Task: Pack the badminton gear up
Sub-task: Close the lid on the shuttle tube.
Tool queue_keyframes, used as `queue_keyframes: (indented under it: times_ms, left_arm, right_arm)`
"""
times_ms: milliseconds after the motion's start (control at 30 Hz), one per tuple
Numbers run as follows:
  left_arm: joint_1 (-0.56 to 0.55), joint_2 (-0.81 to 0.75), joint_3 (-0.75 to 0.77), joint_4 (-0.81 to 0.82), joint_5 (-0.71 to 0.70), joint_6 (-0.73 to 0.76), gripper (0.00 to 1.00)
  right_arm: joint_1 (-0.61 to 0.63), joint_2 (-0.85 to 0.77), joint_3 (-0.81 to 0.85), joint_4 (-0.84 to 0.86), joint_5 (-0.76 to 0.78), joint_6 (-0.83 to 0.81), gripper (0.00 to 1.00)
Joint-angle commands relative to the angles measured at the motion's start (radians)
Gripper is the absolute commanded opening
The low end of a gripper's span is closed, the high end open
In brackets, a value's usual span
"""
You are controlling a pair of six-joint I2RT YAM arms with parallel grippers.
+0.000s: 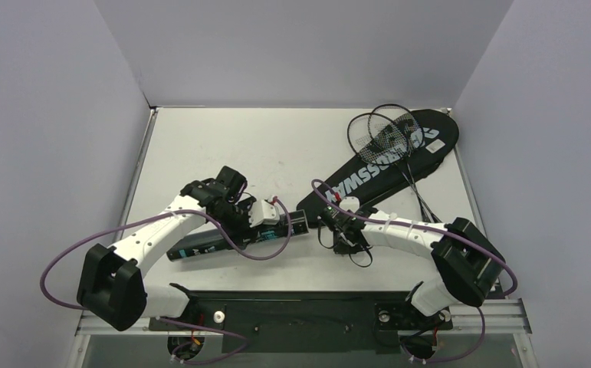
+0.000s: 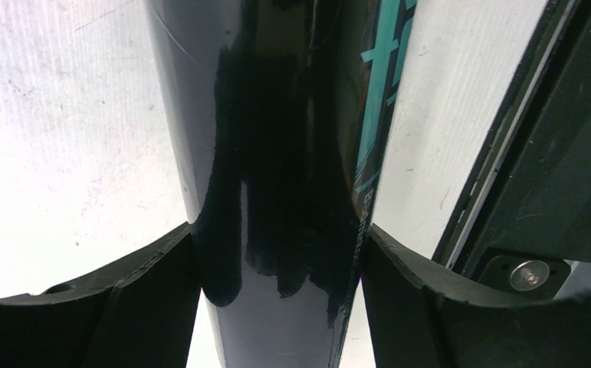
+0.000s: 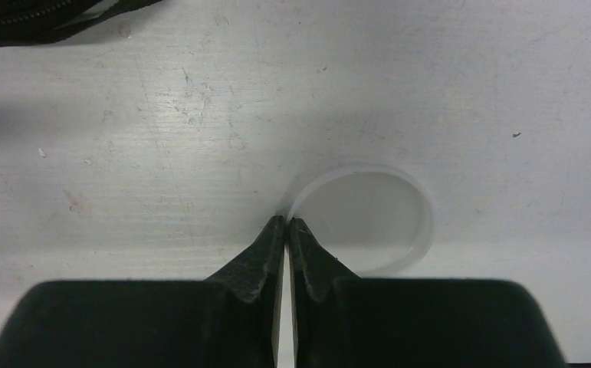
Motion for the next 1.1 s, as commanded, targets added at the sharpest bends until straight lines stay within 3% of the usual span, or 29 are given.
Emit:
queue_keyframes:
  times_ms: [0, 200, 600, 767, 1067]
  left_arm:
    - [0.005, -0.047, 0.015, -0.070, 0.102, 0.076, 0.36]
    - [0.004, -0.073, 0.019, -0.115, 0.172, 0.147, 0.36]
    - [0.014, -0.103, 0.050, -0.174, 0.278, 0.266, 0.31]
    - [0.020, -0.106, 0.075, -0.167, 0.320, 0.274, 0.29]
    - [0.060, -0.104, 0.141, -0.153, 0.431, 0.231, 0.23]
  right_arm:
    - [0.007, 0.021, -0.036, -0.011, 0.011, 0.035, 0.00]
    - [0.007, -0.088, 0.017, -0.084, -0.002, 0.032, 0.00]
    - [-0.002, -0.543, 0.125, -0.167, -0.214, 0.045, 0.00]
    - [-0.002, -0.670, 0.126, -0.064, -0.298, 0.103, 0.00]
    - [0.019, -0.751, 0.105, 0.161, -0.362, 0.186, 0.00]
